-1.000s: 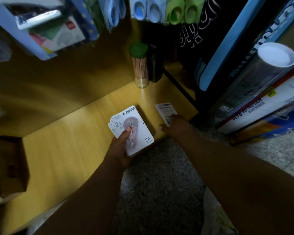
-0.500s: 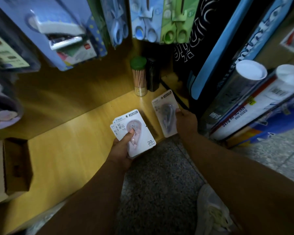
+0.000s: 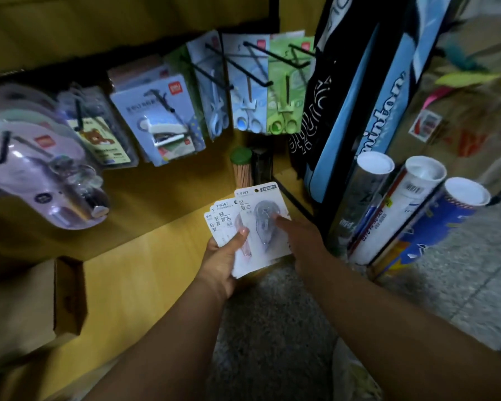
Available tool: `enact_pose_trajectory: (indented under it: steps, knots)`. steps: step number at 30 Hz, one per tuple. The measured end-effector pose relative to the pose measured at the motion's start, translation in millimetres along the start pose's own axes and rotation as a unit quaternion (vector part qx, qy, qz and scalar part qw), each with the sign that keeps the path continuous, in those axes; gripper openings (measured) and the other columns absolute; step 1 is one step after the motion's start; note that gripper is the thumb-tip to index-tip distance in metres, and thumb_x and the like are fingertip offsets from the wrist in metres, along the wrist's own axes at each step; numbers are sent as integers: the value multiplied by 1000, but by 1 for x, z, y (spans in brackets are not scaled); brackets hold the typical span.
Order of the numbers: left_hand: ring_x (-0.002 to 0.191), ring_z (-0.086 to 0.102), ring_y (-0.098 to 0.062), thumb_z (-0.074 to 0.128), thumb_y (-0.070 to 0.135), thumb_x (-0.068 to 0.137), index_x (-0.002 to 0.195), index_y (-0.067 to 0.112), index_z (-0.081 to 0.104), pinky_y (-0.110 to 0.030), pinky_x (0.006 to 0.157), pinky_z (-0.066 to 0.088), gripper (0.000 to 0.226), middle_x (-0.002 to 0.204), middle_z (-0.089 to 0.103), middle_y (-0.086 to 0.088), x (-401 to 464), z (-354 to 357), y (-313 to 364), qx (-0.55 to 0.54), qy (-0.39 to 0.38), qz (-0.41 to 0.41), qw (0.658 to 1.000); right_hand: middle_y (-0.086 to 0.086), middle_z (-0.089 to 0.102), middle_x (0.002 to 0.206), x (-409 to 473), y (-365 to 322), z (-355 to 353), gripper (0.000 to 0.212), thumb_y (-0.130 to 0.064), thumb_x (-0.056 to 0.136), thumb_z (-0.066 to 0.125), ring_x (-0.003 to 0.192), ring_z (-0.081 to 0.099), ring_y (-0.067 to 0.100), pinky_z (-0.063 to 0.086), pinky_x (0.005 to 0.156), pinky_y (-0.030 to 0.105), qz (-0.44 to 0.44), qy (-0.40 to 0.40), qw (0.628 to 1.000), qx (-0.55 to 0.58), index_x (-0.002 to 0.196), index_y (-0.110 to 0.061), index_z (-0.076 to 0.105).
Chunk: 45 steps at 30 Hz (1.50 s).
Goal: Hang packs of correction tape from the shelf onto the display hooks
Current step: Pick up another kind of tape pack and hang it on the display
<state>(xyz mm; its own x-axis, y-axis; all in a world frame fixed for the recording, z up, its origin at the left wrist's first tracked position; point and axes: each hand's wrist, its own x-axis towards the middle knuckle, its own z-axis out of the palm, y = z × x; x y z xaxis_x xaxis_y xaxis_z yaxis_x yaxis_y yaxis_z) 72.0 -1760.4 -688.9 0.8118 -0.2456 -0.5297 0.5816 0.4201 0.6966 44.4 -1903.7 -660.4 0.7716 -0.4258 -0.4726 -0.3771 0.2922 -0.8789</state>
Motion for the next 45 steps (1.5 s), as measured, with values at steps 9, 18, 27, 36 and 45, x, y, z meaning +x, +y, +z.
enact_pose_trajectory:
  steps: [9,18,27,36,45]
  knots:
    - [107,66,-38,75,22,73,128,18,60,-59,86,54,57,121,68,-16,-50,27,22,16,-102,47,994,6,73,106,-49,-16,-13,41,-29,73,77,101,68,30,52,95,48,-77,-84,993,28,110,-13,69]
    - [95,70,-32,63,18,79,131,15,59,-49,81,58,52,121,68,-16,-106,50,50,-33,-217,15,975,14,74,101,-95,-54,-29,27,-13,81,73,94,70,33,56,86,47,-113,-101,985,85,107,-7,70]
    - [99,68,-33,61,12,80,135,12,54,-51,86,55,55,124,66,-18,-148,67,79,5,-256,92,962,14,73,102,-127,-86,-29,28,-14,81,73,97,69,35,53,92,52,-162,-134,973,99,108,-8,68]
    - [111,63,-41,67,5,75,135,11,53,-55,81,56,61,127,63,-21,-172,87,101,24,-286,139,948,13,74,102,-146,-119,-32,34,-16,79,76,95,71,32,55,88,53,-205,-128,964,111,111,-11,65]
    - [83,73,-30,62,3,81,113,7,64,-49,72,60,33,102,74,-16,-198,118,129,-22,-257,176,950,9,72,97,-164,-159,-47,46,-11,79,75,78,72,19,56,58,28,-280,-92,948,121,119,-20,54]
